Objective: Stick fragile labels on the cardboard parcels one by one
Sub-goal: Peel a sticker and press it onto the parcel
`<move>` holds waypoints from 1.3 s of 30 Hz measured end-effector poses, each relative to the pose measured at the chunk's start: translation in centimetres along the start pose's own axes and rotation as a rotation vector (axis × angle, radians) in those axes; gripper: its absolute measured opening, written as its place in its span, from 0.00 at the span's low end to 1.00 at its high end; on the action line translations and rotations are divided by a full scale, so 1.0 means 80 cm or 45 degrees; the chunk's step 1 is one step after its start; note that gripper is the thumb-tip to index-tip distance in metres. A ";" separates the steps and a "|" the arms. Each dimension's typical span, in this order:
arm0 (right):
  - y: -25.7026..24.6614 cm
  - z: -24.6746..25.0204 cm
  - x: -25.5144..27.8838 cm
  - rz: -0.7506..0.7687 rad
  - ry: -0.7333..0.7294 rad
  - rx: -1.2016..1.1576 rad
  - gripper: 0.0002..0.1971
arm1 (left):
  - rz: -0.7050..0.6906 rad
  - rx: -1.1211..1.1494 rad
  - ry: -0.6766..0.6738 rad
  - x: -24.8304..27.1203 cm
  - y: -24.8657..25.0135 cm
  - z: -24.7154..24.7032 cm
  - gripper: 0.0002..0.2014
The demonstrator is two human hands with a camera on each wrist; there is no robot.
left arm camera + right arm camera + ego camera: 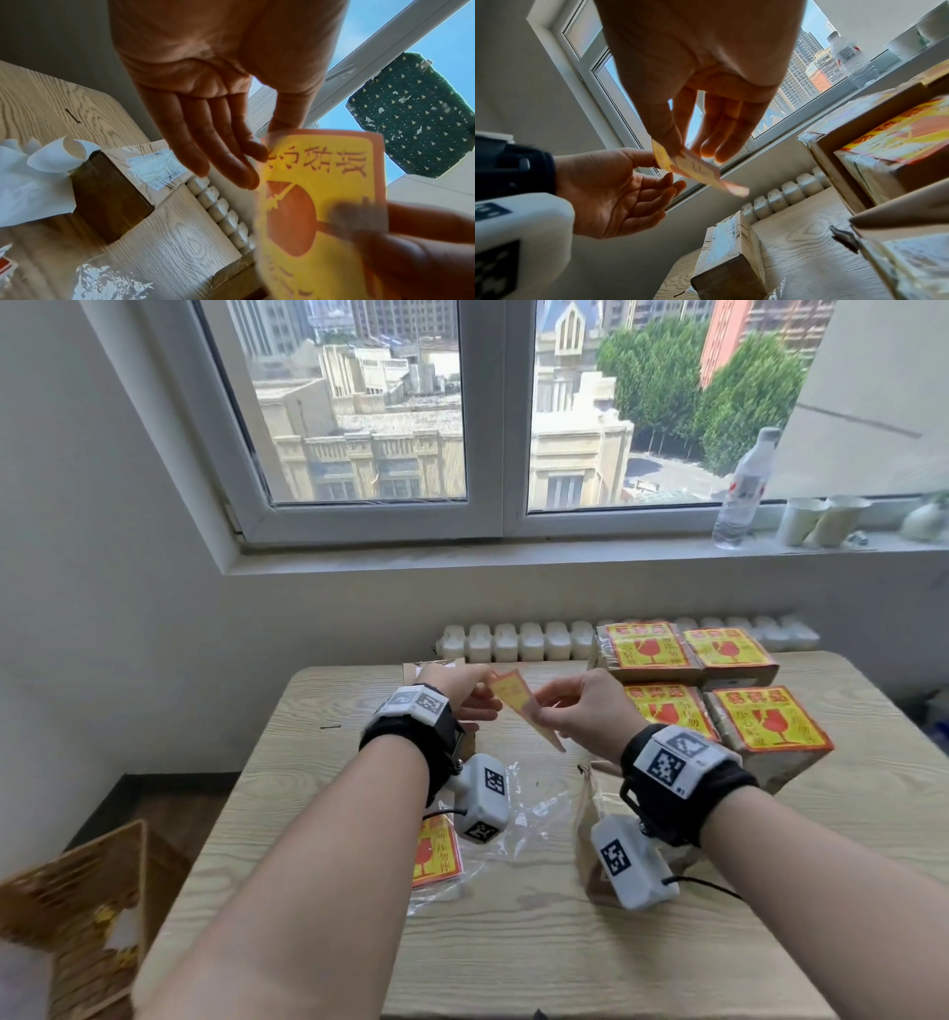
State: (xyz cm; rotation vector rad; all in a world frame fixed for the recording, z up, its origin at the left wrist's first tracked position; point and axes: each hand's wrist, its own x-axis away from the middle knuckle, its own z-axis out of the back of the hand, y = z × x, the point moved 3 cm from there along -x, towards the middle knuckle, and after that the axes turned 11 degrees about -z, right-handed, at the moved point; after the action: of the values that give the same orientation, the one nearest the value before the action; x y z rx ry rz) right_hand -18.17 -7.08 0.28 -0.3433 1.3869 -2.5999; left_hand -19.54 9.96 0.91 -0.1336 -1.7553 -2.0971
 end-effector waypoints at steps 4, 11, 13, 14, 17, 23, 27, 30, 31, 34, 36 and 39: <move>0.006 0.010 0.011 0.017 -0.011 0.006 0.03 | -0.004 -0.011 0.028 0.014 0.004 -0.012 0.08; 0.014 0.048 0.033 0.073 0.108 0.002 0.07 | -0.108 0.034 0.088 0.025 0.011 -0.021 0.03; 0.028 0.065 0.029 0.008 0.202 -0.057 0.04 | -0.133 0.091 0.051 0.028 0.011 -0.026 0.04; 0.035 0.073 0.028 -0.033 0.225 -0.089 0.03 | -0.147 0.108 0.032 0.032 0.012 -0.030 0.07; 0.052 0.088 0.033 -0.114 0.197 -0.205 0.03 | -0.159 0.114 -0.047 0.042 0.011 -0.046 0.08; 0.085 0.104 0.053 -0.244 0.238 -0.341 0.07 | -0.128 0.064 -0.161 0.054 0.002 -0.086 0.06; 0.111 0.115 0.060 -0.311 0.287 -0.352 0.11 | -0.108 -0.011 -0.183 0.059 -0.010 -0.113 0.10; 0.133 0.120 0.065 -0.377 0.299 -0.349 0.11 | -0.081 -0.077 -0.163 0.062 -0.019 -0.135 0.02; 0.140 0.120 0.065 -0.394 0.296 -0.335 0.11 | -0.077 -0.087 -0.137 0.062 -0.022 -0.142 0.02; 0.157 0.119 0.064 -0.429 0.295 -0.308 0.11 | -0.061 -0.099 -0.093 0.059 -0.029 -0.156 0.14; 0.168 0.120 0.063 -0.459 0.300 -0.297 0.11 | -0.024 -0.083 -0.108 0.058 -0.036 -0.160 0.24; 0.182 0.120 0.064 -0.506 0.278 -0.290 0.09 | -0.011 -0.108 -0.105 0.054 -0.046 -0.161 0.25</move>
State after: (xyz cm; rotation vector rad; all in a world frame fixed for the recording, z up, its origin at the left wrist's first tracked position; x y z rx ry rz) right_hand -19.74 -24.05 -6.03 -0.4140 1.8668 -2.8636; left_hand -22.55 -2.97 -3.75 -0.2399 -1.7155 -2.2022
